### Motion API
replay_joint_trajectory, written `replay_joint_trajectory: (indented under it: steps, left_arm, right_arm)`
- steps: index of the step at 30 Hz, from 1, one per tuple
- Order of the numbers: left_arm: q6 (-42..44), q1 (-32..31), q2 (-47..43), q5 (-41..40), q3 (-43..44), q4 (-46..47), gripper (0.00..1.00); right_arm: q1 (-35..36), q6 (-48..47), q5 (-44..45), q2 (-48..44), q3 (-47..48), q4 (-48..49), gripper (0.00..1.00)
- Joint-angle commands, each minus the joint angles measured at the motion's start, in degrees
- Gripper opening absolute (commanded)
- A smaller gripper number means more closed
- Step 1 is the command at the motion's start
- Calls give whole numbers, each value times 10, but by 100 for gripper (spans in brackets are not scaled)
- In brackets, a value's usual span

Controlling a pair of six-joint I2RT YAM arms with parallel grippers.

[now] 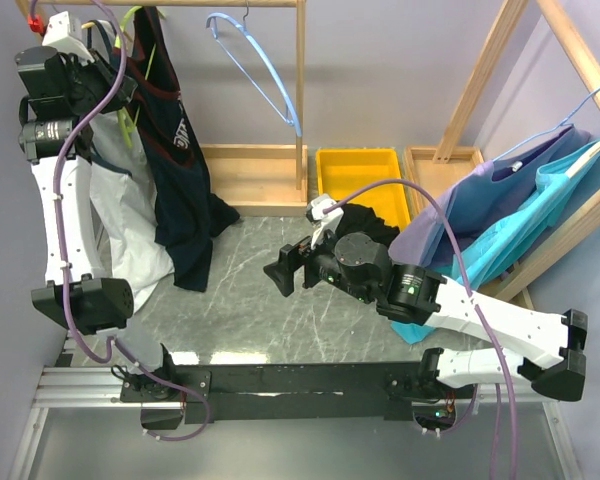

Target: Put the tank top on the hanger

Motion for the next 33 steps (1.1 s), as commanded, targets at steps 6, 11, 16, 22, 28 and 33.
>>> replay_joint_trajectory:
  steps: [6,11,16,22,28,33]
  left_arm:
    - [-8,8,10,9,31,9,7]
    - [-7,13,11,19,62,-18,5]
    - [-14,14,2,34,52,-14,9]
    - [-15,14,-25,16,20,0,36]
    - [-5,14,-76,-15,-2,-3,72]
    - [-5,14,-142,-57,-40,7,99]
  right_arm:
    - [-1,13,0,15,30,15,100]
    - [3,20,-4,23,32,18,100]
    - [6,23,-6,30,36,17,100]
    - [7,25,0,28,30,19,100]
    - [10,30,2,23,20,22,100]
    - [10,30,16,19,19,18,100]
